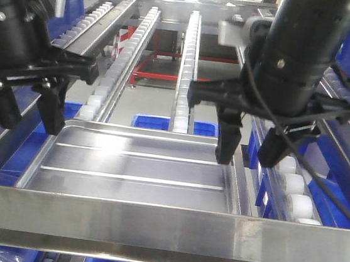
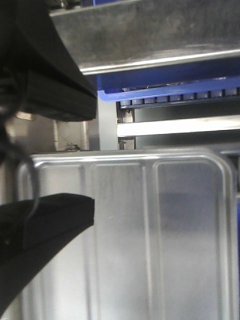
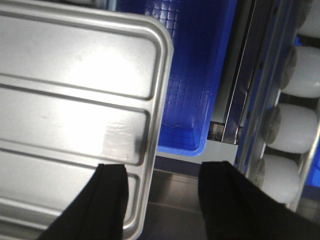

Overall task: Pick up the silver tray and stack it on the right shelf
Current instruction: 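Lower both grippers onto the silver tray's side edges, then close both grippers on the tray's side rims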

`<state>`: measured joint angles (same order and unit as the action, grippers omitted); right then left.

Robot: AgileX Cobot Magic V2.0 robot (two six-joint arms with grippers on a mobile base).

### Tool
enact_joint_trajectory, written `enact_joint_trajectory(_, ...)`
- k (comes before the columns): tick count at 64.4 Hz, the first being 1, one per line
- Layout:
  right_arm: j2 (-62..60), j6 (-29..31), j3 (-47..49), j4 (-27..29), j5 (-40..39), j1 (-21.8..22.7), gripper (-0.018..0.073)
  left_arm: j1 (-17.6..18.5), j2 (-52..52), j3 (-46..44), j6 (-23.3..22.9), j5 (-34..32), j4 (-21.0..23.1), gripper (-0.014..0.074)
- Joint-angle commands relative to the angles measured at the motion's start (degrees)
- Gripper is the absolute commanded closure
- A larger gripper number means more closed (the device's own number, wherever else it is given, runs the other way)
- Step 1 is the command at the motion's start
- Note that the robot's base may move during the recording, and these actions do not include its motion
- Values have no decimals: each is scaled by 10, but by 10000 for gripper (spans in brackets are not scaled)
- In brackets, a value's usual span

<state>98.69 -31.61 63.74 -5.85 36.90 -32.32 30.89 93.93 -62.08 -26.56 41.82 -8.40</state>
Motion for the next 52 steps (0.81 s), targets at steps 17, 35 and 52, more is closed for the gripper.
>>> enact_joint_trajectory(17,13,-2,20,-10,-45,4,125,3,26,-19,-24,-36,-11,345)
enact_joint_trajectory(35,19,-2,20,-10,-55,4,125,3,43,-19,-24,-42,-11,345)
enact_joint_trajectory(52,19,-2,20,-10,-55,4,125,3,43,-19,-24,-46,-8,346)
